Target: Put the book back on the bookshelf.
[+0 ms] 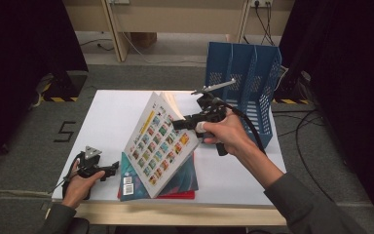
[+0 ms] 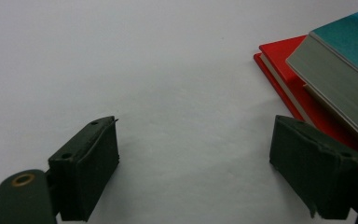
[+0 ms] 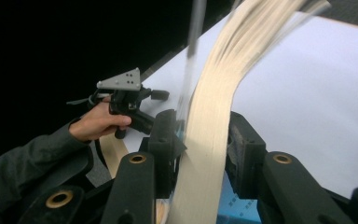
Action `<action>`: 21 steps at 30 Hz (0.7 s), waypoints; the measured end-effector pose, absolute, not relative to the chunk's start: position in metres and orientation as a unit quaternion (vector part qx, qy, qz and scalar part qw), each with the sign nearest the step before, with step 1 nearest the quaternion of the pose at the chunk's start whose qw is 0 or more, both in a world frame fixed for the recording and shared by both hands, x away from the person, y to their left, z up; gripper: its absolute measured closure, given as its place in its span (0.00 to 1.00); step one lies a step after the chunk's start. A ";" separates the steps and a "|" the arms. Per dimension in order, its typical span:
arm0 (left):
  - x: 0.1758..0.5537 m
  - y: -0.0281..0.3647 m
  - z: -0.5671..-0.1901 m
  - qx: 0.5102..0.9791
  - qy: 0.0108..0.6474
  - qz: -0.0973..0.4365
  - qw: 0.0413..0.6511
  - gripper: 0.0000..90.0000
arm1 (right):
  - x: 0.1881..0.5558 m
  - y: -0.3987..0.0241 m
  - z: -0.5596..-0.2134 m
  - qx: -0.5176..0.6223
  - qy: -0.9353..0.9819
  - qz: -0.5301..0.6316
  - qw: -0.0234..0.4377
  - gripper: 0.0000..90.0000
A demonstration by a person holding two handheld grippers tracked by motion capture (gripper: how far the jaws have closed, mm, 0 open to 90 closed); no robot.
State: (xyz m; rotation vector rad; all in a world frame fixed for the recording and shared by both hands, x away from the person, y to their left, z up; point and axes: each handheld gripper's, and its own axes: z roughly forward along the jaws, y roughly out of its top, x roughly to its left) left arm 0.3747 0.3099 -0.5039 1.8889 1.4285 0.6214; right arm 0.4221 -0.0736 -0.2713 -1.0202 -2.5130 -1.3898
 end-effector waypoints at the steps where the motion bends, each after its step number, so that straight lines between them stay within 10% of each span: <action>1: 0.375 0.310 -0.504 0.726 0.548 0.239 0.340 0.16 | 0.422 -0.070 -0.274 -0.324 -0.831 -0.450 0.041 0.77; 21: 0.375 0.311 -0.504 0.722 0.553 0.235 0.344 0.16 | 0.410 -0.066 -0.222 -0.277 -0.870 -0.405 -0.055 0.82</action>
